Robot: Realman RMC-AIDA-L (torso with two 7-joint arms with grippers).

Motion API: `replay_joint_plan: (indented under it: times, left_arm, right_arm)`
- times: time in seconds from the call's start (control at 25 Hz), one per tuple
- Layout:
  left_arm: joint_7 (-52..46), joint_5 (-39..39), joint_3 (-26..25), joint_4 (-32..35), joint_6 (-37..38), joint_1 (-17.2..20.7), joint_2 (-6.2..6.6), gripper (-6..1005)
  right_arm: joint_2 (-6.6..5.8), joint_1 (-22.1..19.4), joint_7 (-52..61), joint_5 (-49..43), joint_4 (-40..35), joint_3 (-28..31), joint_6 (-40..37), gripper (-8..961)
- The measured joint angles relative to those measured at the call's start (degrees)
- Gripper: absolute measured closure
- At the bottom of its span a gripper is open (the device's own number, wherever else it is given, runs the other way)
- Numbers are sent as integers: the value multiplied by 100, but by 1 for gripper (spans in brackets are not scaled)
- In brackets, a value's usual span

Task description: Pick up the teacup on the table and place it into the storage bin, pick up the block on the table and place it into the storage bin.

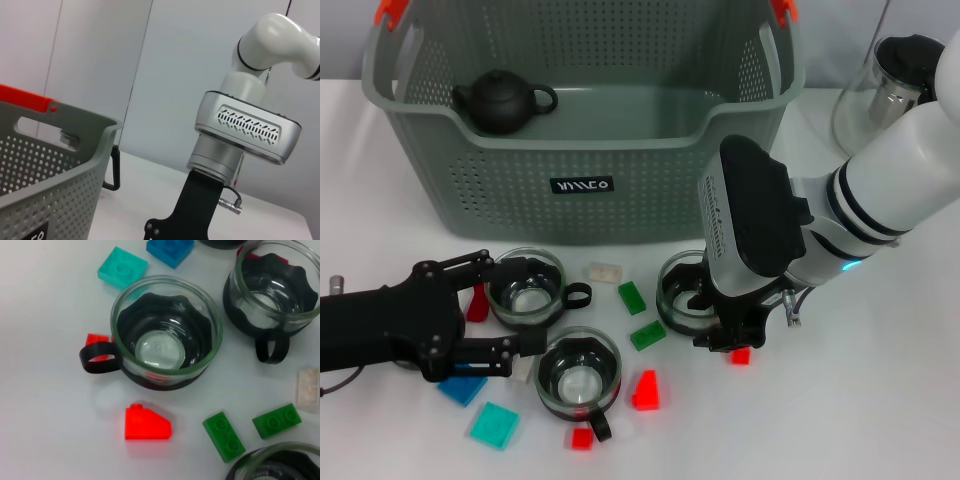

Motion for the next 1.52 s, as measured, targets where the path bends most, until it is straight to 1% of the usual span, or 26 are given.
replay_joint_plan:
  times: [0.2,0.28,0.52,0.68,0.8,1.0,1.12,1.2,1.28,1.36,1.44,1.52]
  left_arm:
    - [-3,-34,0,0,-5,0,0,80]
    - [-3,-36,0,0,-10,-5,0,80]
    - [-1,-36,0,0,-18,-2,0,80]
    - [8,-36,-17,0,-21,7,0,80]
    - [21,-37,-85,0,-22,9,2,80]
    - [24,-37,-149,0,-21,9,12,80]
    - [29,-37,-170,0,-21,12,17,80]
    - [30,-37,-198,0,-22,10,19,80]
    - [31,-37,-242,-21,-22,-10,28,80]
    - [32,-37,-276,-37,-22,-21,34,80]
    - [32,-36,-295,-42,-22,-31,37,80]
    - [32,-36,-299,-43,-23,-42,36,80]
  right_arm:
    - [-9,18,9,-12,26,6,-73,443]
    - [-11,22,10,-2,26,22,-97,685]
    - [-16,-8,65,10,-31,70,-167,895]
    - [-23,6,135,11,-124,124,-373,896]
    - [-35,-45,275,36,-594,361,-881,897]
    - [-39,-87,461,277,-1693,1348,-2530,898]
    - [-64,-38,470,828,-2138,2051,-3377,899]
    - [-78,37,542,1231,-2393,2672,-3795,899]
    - [-81,74,679,1523,-2612,3155,-3862,899]
    - [-82,69,875,1768,-2793,3513,-3581,899]
    - [-84,42,1062,1923,-2856,3644,-3074,899]
    - [-86,65,1300,1856,-2822,3552,-2384,899]
